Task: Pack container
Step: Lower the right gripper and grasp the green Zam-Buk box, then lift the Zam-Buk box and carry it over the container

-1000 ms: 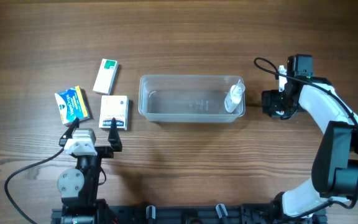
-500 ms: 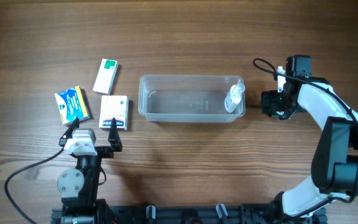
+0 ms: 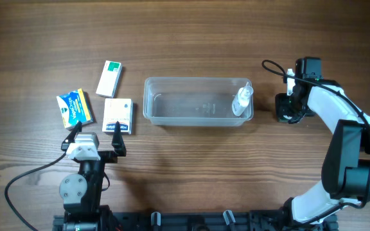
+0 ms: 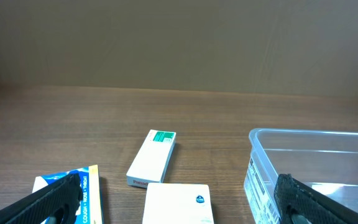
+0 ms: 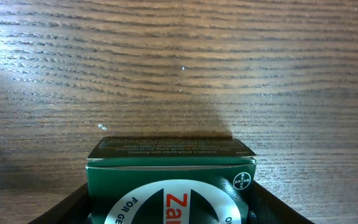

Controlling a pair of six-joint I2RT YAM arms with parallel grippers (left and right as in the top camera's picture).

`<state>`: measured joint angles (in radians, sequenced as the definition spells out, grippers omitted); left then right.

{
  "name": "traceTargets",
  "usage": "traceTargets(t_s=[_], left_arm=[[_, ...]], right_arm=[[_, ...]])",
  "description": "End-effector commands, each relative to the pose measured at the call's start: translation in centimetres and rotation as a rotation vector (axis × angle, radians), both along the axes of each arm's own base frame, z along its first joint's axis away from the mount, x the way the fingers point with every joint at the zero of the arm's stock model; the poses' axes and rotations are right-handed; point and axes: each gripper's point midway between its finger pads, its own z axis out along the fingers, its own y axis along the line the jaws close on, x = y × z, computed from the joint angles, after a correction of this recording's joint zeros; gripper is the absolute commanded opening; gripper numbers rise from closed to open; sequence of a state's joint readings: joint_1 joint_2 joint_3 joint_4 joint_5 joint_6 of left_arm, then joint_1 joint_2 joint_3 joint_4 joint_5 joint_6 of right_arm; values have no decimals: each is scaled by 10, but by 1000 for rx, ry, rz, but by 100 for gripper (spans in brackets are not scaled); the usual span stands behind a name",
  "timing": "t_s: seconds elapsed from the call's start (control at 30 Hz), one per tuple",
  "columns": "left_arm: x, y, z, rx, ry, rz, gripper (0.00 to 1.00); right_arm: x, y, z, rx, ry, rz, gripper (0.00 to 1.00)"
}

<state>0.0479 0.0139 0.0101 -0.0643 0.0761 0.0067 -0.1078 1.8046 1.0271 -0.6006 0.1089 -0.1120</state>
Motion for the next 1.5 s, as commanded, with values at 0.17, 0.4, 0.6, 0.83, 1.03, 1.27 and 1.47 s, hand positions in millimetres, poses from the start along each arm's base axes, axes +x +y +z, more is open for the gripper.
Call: traceTargets(t_s=[0.17, 0.4, 0.6, 0.83, 1.03, 1.27, 1.47], left_arm=[[0, -2, -2, 14, 1, -13, 100], [0, -2, -2, 14, 2, -13, 100], [0, -2, -2, 14, 1, -13, 100], [0, -2, -2, 14, 1, -13, 100], [0, -2, -2, 14, 1, -13, 100], [0, -2, -2, 14, 1, -13, 100], [0, -2, -2, 14, 1, -13, 100]], right_arm=[[11, -2, 24, 27, -52, -128, 54], [16, -2, 64, 40, -125, -190, 50], [11, 2, 101, 64, -184, -224, 49], [3, 9, 152, 111, -263, -247, 45], [-7, 29, 200, 172, -300, -230, 45], [-7, 77, 234, 237, -348, -175, 45], [1, 140, 245, 325, -401, -94, 45]])
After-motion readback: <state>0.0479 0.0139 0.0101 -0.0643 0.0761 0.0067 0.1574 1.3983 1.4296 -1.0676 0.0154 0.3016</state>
